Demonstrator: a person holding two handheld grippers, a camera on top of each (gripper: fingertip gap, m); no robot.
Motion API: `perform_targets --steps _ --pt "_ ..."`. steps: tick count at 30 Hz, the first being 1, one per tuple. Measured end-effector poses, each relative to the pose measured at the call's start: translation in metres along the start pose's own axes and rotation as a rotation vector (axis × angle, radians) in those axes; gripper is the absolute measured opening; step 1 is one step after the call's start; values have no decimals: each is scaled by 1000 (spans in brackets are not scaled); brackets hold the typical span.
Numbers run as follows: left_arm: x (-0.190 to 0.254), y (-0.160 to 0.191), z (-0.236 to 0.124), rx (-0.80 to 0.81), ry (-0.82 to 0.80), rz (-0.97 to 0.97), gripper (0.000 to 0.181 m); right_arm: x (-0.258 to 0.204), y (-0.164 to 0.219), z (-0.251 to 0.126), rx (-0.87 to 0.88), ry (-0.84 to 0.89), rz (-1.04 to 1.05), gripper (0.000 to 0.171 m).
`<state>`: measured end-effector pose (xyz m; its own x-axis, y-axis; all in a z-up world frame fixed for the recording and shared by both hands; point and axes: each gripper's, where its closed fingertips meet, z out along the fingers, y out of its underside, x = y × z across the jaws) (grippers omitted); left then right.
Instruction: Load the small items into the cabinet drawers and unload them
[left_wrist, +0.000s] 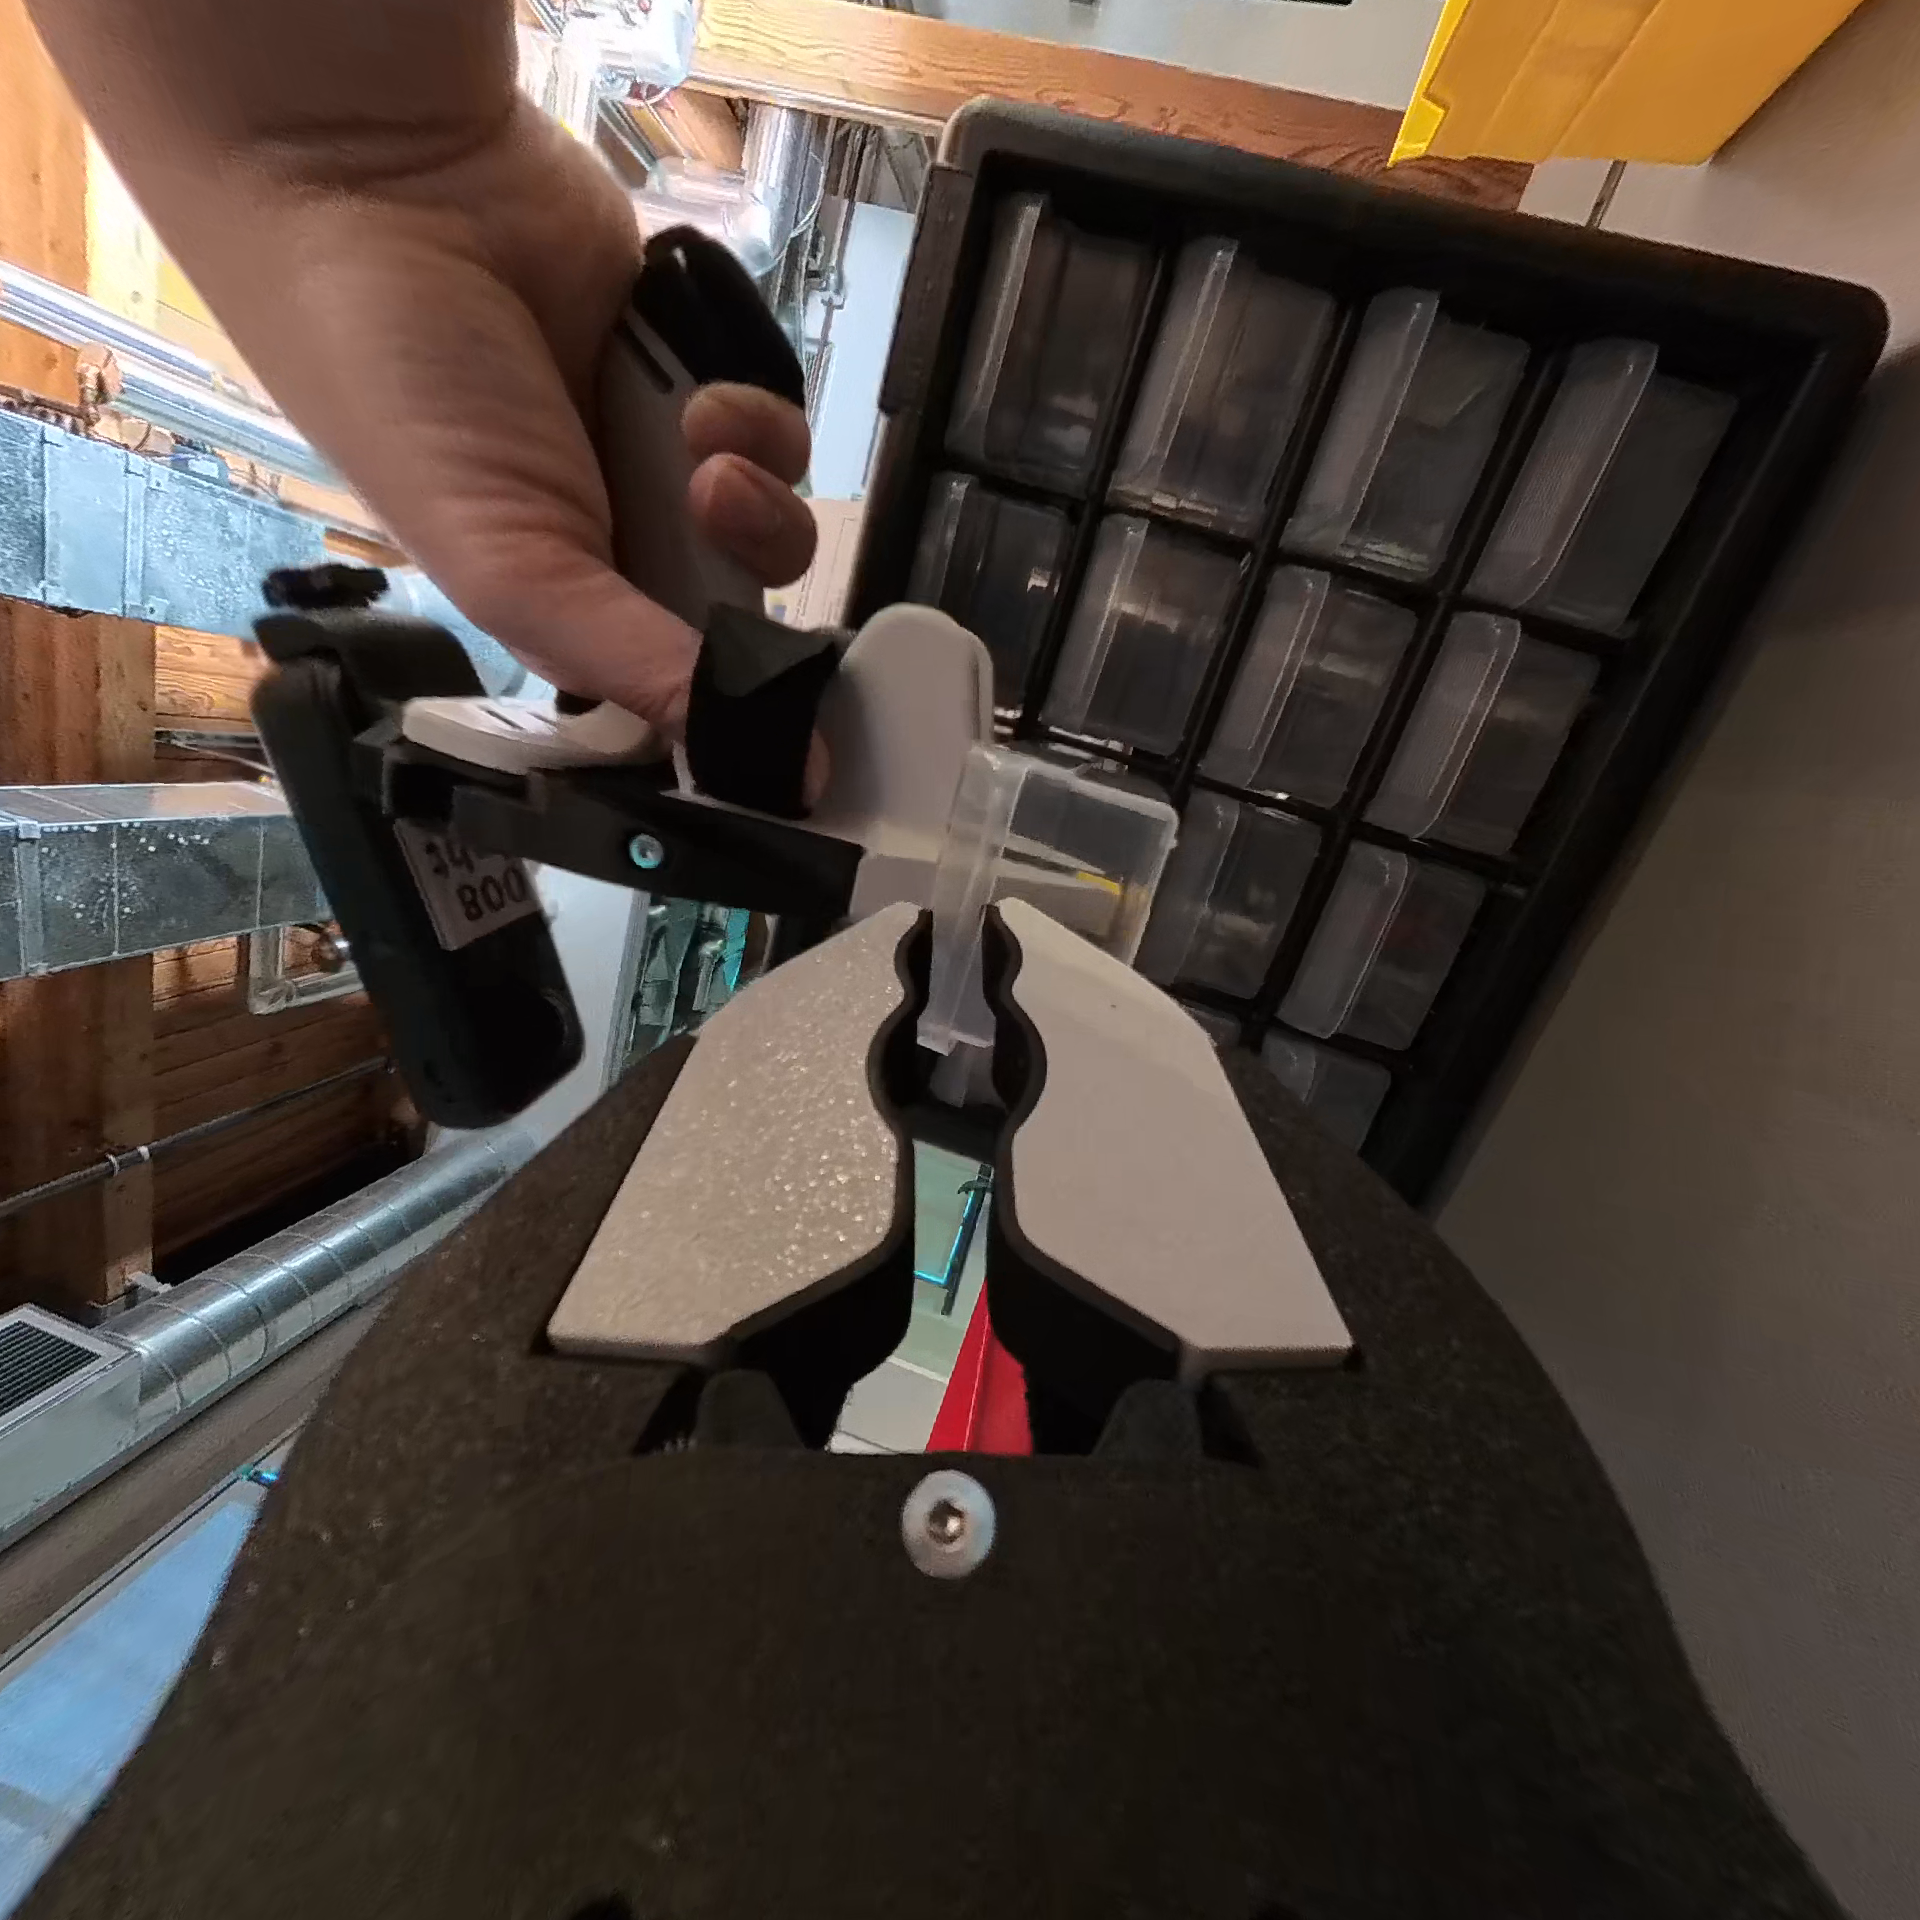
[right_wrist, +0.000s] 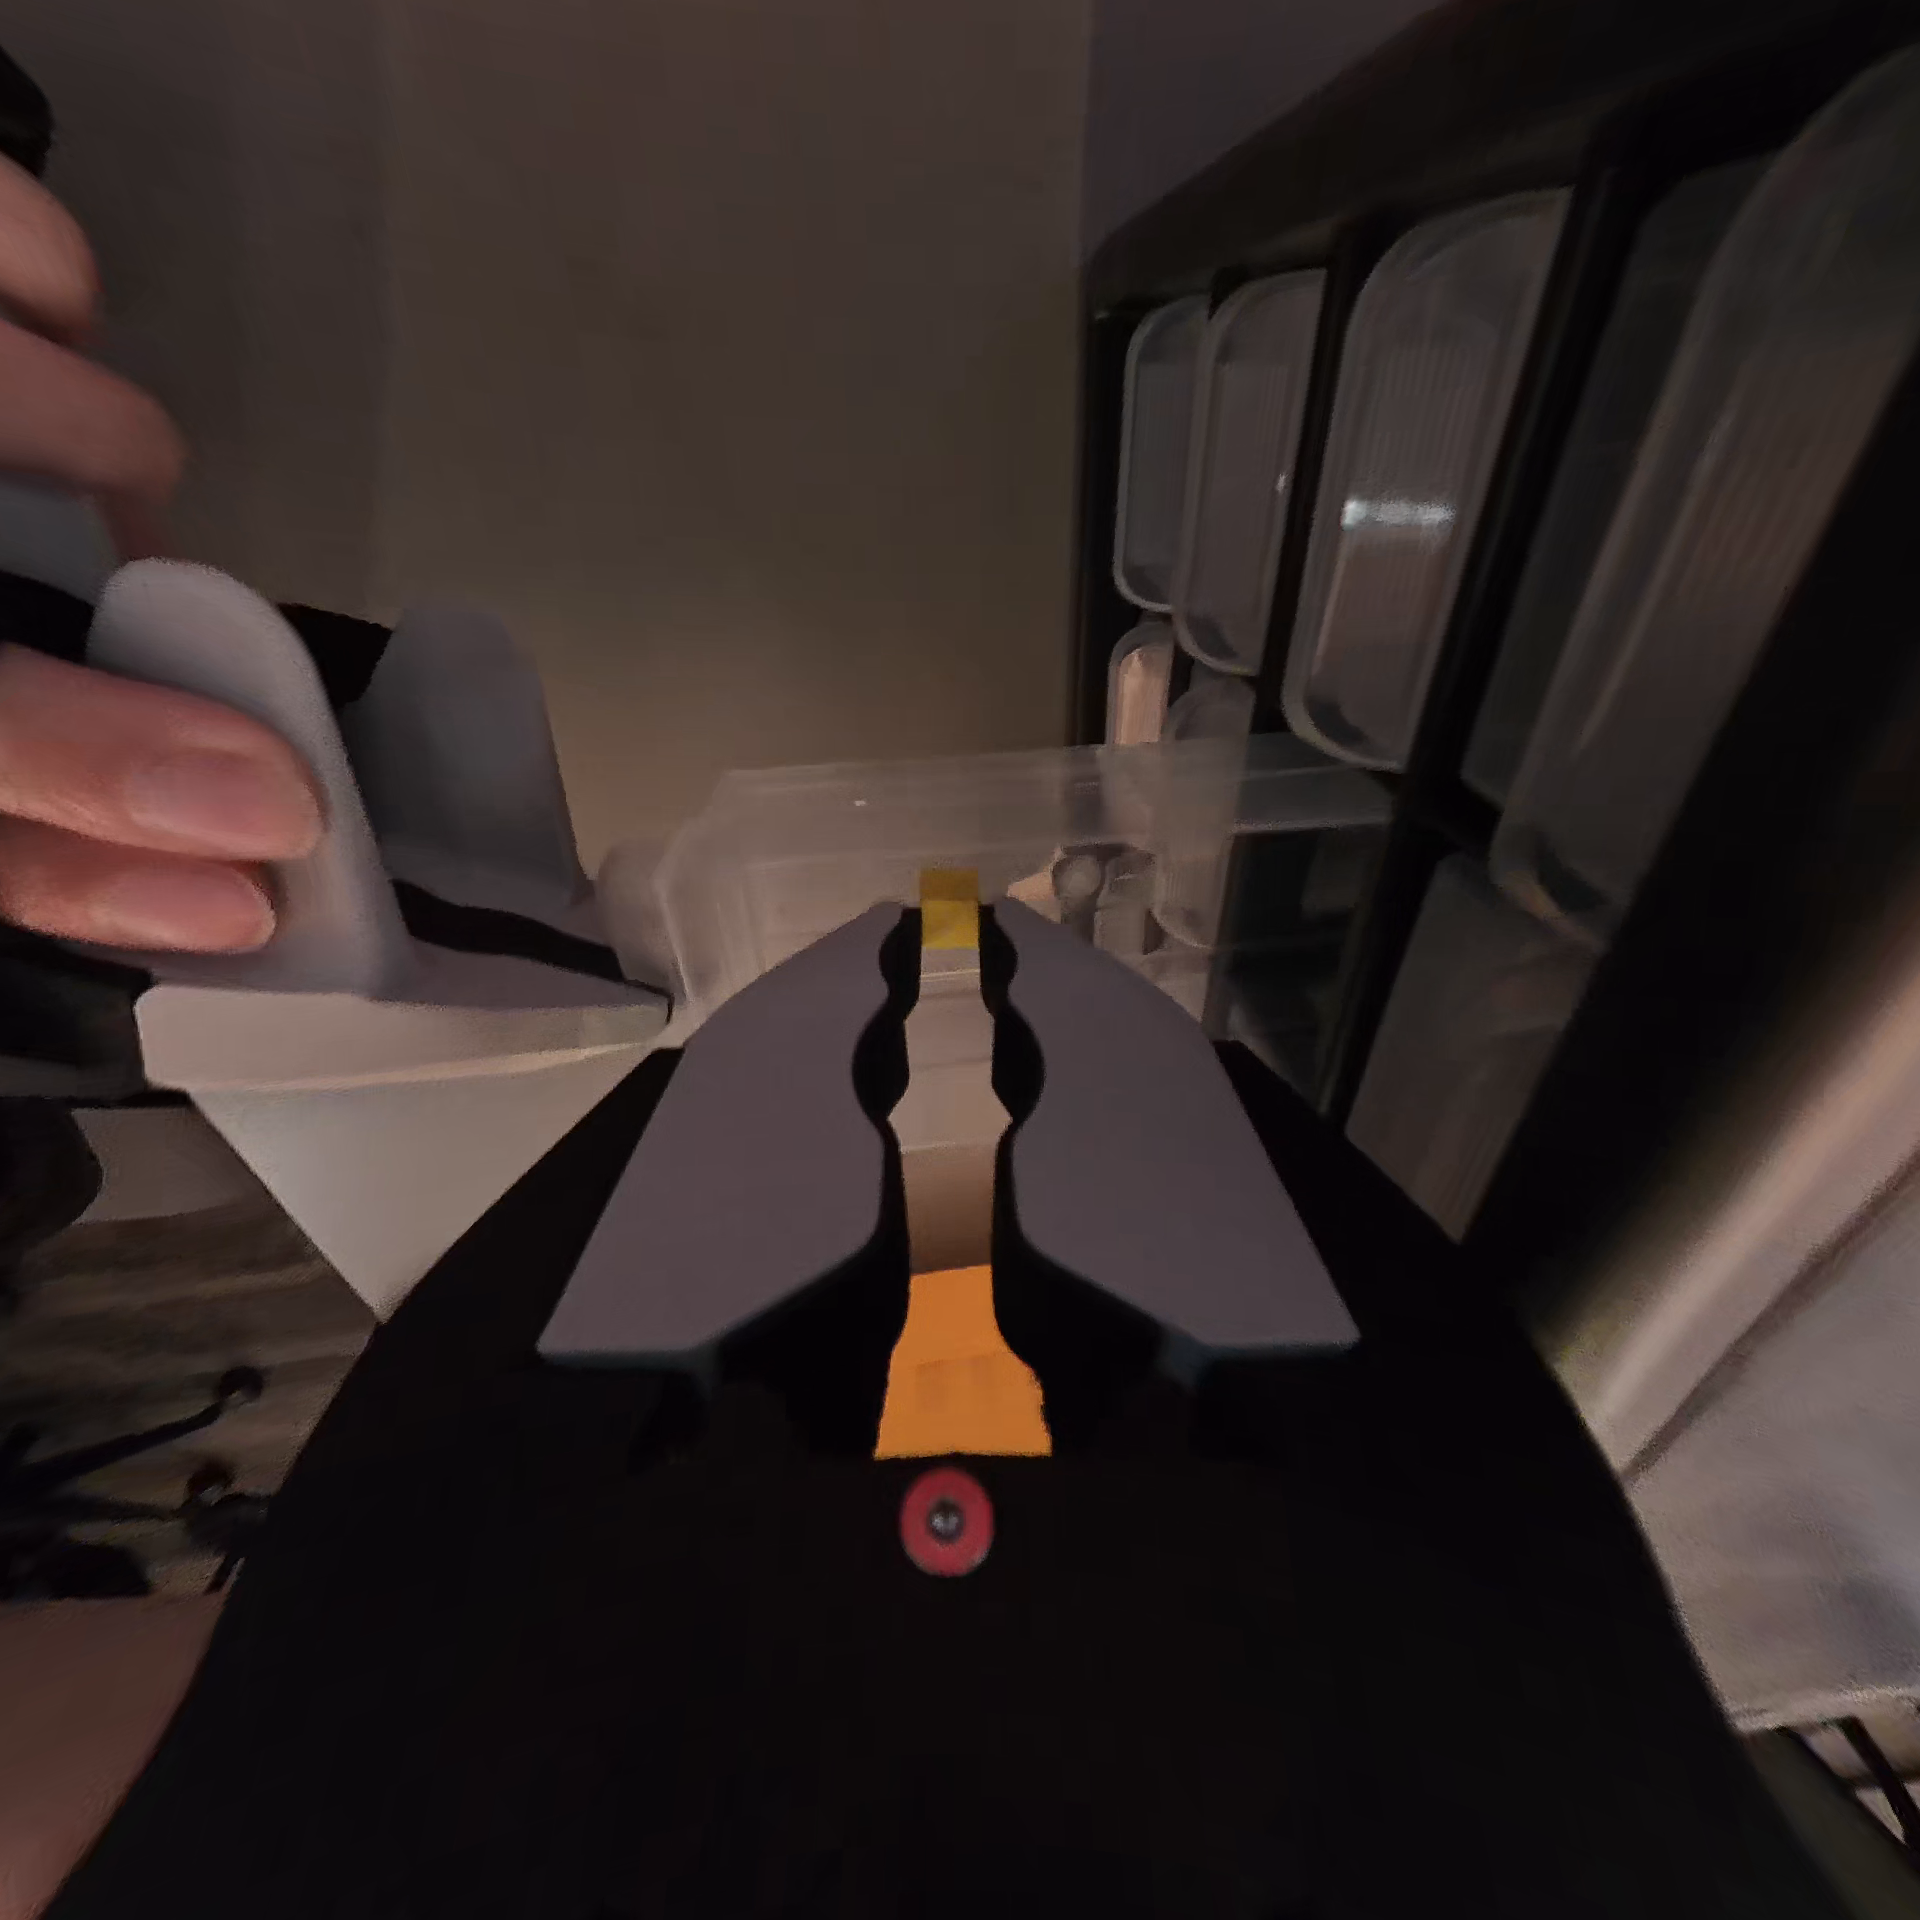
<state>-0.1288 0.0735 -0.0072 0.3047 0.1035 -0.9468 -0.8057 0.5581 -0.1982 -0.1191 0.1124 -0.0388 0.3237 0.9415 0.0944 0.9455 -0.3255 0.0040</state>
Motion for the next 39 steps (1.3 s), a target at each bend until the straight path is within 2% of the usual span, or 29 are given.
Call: perform_targets --steps 4,8,10,13,17,19,21,24,30,39 --pt "0 1 0 0 4 -3 9 4 -3 -26 159 77 21 12" --pt "2 1 1 -3 10 0 9 -4 16 -80 463 144 94 12" --pt "3 3 3 -11 14 -2 9 -2 54 -104 582 221 177 12" --pt "6 6 8 -30 24 8 9 15 143 -114 631 347 393 12" --pt "6 11 17 -53 28 14 9 42 276 -55 438 339 775 12" --pt "7 13 24 -62 29 28 9 54 320 -13 350 258 905 12" --pt "9 14 32 -80 35 38 9 68 349 25 282 186 999 12" --pt "13 15 42 -94 45 33 10 82 360 67 237 96 1042 12" --pt "15 22 62 -124 57 37 9 98 359 111 133 43 1056 12" --pt "20 26 82 -162 56 10 10 110 364 134 77 63 1082 12"
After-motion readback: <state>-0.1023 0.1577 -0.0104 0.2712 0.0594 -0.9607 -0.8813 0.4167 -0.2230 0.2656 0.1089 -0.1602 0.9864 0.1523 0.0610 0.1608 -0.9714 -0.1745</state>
